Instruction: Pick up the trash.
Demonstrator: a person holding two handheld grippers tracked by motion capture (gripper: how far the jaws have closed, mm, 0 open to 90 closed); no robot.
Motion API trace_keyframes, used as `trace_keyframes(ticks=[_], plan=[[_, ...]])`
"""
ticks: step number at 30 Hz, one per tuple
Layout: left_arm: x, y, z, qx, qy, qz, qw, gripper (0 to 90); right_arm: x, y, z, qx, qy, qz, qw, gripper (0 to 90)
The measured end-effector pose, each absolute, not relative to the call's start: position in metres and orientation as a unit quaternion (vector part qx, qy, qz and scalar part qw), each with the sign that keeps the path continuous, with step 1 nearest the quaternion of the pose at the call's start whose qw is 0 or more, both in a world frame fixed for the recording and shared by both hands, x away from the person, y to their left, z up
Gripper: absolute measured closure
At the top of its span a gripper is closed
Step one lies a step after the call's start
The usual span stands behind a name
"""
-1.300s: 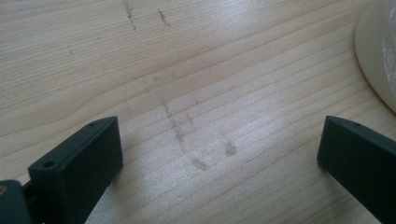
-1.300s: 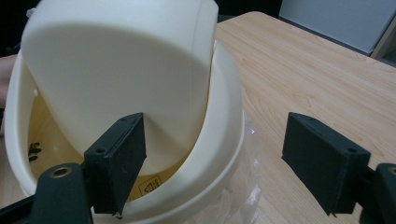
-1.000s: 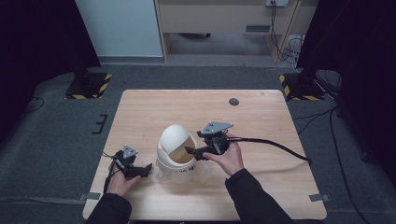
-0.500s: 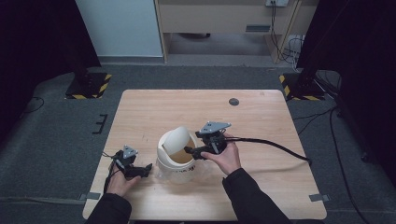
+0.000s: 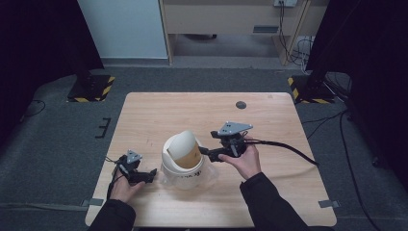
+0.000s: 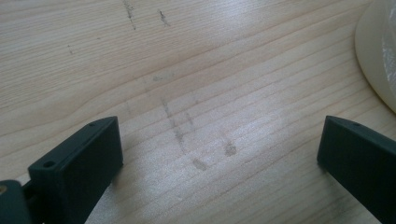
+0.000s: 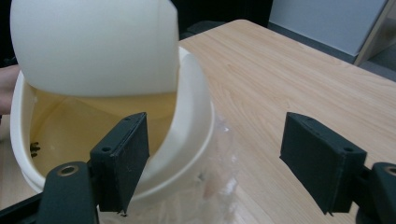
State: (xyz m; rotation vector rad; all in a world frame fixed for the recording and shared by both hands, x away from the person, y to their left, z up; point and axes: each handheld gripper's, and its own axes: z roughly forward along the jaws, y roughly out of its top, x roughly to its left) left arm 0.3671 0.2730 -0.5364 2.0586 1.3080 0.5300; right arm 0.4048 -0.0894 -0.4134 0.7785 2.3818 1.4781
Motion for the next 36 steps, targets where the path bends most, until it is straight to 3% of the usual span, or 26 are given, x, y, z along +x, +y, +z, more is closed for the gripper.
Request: trace_keyframes(ticks=[16,36], plan=[[0.367,0.273,-0.536,0.782,0.497,0.201,0.317,0.0,0.411,-0.152,-0.429,0.299,0.813,0.472,0.163,25.3],[0.367,0.273,-0.536,0.782,0.498,0.202,0.317,0.0,0.419,-0.176,-0.476,0.329,0.835,0.407,0.170,28.8]])
